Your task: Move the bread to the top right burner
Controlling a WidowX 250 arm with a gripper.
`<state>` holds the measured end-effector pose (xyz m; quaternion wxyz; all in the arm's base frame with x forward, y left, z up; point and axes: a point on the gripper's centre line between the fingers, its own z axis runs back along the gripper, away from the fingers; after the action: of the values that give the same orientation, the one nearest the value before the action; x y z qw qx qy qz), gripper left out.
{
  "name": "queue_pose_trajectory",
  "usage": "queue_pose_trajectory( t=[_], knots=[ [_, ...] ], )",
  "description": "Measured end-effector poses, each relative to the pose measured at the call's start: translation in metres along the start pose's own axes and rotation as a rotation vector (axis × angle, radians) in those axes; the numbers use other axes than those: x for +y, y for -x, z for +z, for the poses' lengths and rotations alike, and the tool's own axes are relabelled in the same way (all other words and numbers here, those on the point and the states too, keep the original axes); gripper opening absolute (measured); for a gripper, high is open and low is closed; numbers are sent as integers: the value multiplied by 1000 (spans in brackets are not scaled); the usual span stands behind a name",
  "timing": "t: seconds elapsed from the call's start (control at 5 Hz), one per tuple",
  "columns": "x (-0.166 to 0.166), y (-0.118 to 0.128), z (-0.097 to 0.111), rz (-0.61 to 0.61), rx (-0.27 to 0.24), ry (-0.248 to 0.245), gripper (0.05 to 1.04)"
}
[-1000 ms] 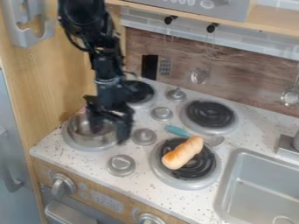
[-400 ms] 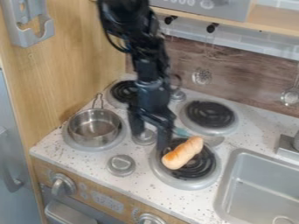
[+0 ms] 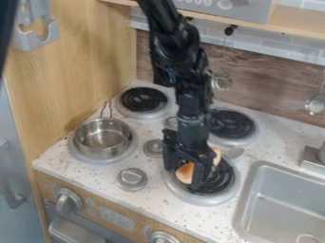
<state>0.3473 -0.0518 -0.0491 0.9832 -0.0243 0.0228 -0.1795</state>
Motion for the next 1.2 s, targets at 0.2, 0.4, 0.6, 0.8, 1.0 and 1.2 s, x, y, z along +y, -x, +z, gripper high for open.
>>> queue_pose_trajectory(
  t=[0.2, 0.4, 0.6, 0.8, 1.0, 1.2],
  knots=[
    [0, -3, -13, 10, 31, -27, 945],
    [3, -1, -14, 6, 21, -45, 704],
    [0, 3, -11, -2, -40, -46, 503],
    [-1, 8, -6, -2, -94, -28, 463],
    [1, 2, 23, -12, -273, 45, 270],
    [22, -4, 43, 57, -385, 53, 94]
  ],
)
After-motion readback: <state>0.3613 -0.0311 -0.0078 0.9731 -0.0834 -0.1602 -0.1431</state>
